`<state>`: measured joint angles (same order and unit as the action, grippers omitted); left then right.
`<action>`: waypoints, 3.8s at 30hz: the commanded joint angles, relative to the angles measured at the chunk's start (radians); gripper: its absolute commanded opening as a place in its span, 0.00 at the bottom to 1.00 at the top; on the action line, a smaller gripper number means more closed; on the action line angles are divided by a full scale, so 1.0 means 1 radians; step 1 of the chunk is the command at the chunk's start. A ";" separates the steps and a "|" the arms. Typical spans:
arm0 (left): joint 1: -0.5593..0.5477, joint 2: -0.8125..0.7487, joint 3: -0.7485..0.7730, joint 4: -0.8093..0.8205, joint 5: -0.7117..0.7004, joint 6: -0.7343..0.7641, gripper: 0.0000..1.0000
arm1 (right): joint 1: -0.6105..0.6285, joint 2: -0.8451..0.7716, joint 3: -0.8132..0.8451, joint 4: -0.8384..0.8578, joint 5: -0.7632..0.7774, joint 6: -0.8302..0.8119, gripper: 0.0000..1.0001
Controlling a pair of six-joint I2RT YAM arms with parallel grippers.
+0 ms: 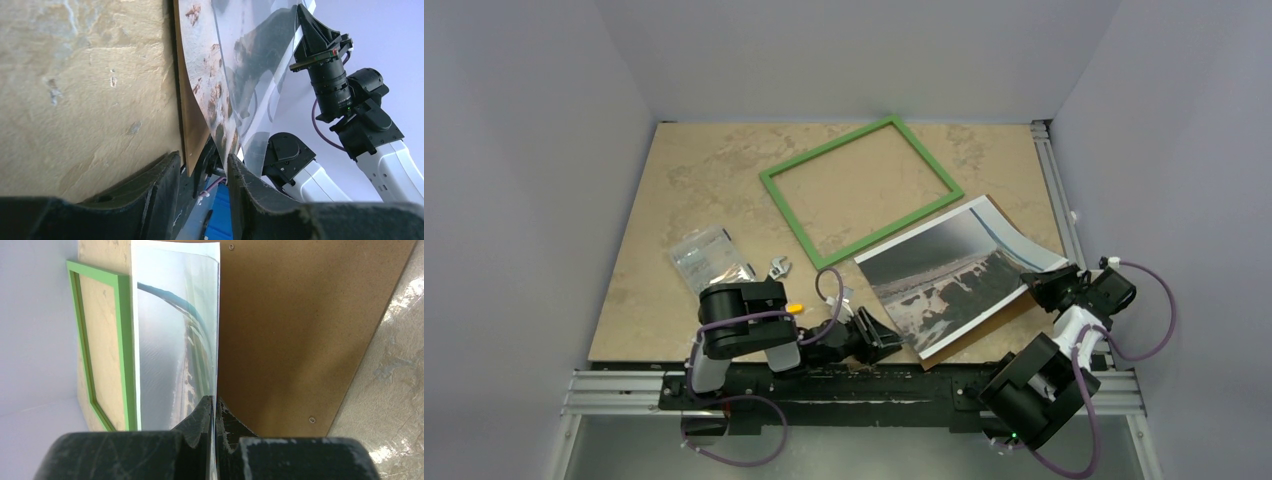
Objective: Take the photo out of the frame
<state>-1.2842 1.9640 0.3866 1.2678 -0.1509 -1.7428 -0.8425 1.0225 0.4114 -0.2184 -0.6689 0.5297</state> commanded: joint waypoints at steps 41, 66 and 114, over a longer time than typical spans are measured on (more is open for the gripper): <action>0.029 -0.053 0.091 0.049 0.076 -0.070 0.00 | 0.092 -0.167 0.139 -0.209 0.361 -0.030 0.80; 0.086 -0.684 0.240 -0.975 0.249 0.040 0.00 | 0.507 -0.181 0.455 -0.373 0.516 -0.088 0.78; 0.390 -0.446 1.609 -1.636 0.588 0.819 0.00 | 0.574 -0.068 0.835 -0.555 0.695 -0.046 0.78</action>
<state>-0.9184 1.4147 1.8011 -0.3428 0.3344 -0.9798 -0.2722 0.9318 1.1484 -0.7280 -0.0368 0.5022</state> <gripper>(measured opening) 0.003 0.773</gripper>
